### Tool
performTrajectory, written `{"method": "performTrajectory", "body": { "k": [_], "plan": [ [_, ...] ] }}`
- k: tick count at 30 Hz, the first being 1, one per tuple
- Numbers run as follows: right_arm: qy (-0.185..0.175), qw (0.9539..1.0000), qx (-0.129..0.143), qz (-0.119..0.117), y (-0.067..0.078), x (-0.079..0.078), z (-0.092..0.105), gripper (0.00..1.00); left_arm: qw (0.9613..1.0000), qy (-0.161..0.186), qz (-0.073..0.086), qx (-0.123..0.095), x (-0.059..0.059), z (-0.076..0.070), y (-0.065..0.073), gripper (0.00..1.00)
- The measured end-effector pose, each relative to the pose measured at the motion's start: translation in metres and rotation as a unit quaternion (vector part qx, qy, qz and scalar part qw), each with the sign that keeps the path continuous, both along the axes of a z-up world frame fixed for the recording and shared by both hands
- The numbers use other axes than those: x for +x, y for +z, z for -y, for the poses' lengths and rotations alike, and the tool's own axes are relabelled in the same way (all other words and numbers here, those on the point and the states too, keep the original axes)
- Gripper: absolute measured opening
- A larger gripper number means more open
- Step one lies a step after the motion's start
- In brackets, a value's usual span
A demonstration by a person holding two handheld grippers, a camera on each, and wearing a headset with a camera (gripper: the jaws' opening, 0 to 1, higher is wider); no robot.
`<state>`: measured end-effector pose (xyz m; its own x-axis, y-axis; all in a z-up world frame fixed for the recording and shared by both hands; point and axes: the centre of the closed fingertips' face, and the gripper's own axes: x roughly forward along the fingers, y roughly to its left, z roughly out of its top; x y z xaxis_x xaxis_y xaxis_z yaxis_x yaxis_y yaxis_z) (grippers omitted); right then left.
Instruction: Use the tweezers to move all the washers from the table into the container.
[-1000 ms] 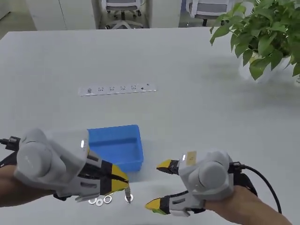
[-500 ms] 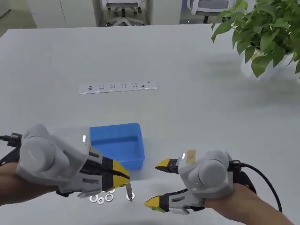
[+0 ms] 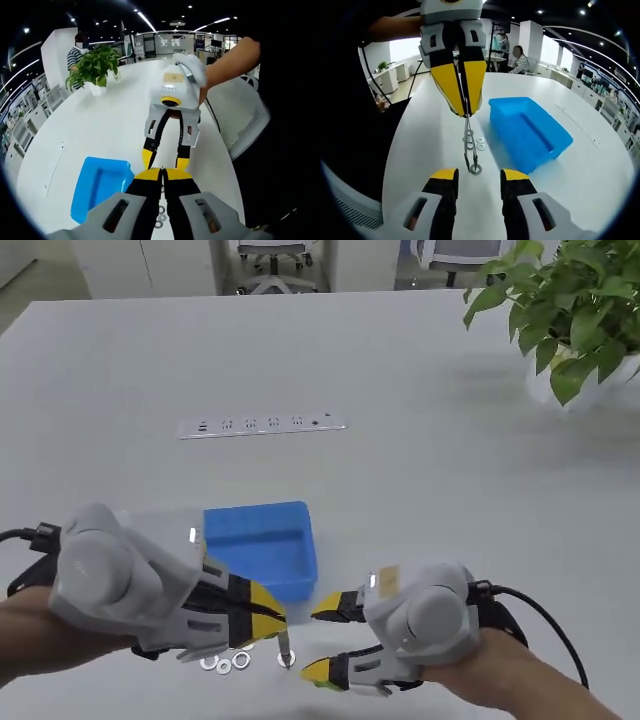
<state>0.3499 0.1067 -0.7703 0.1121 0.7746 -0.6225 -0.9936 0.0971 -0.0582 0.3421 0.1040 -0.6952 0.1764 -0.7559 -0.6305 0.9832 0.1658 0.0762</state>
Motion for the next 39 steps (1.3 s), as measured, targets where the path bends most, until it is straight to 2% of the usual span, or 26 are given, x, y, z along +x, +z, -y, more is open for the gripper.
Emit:
{"method": "performTrajectory", "body": {
  "k": [16, 20, 39],
  "plan": [
    [0.073, 0.9973, -0.003, 0.001, -0.002, -0.01, -0.02, 0.17, 1.0, 0.001, -0.007, 0.0, -0.001, 0.0, 0.0, 0.05],
    [0.076, 0.9971, -0.005, 0.001, -0.002, -0.01, -0.022, 0.13, 1.0, 0.001, -0.008, 0.0, -0.001, -0.001, 0.0, 0.05],
    [0.075, 0.997, -0.017, -0.004, -0.003, -0.013, -0.02, 0.09, 1.0, -0.004, -0.004, 0.005, -0.004, 0.001, 0.0, 0.05]
  ]
}}
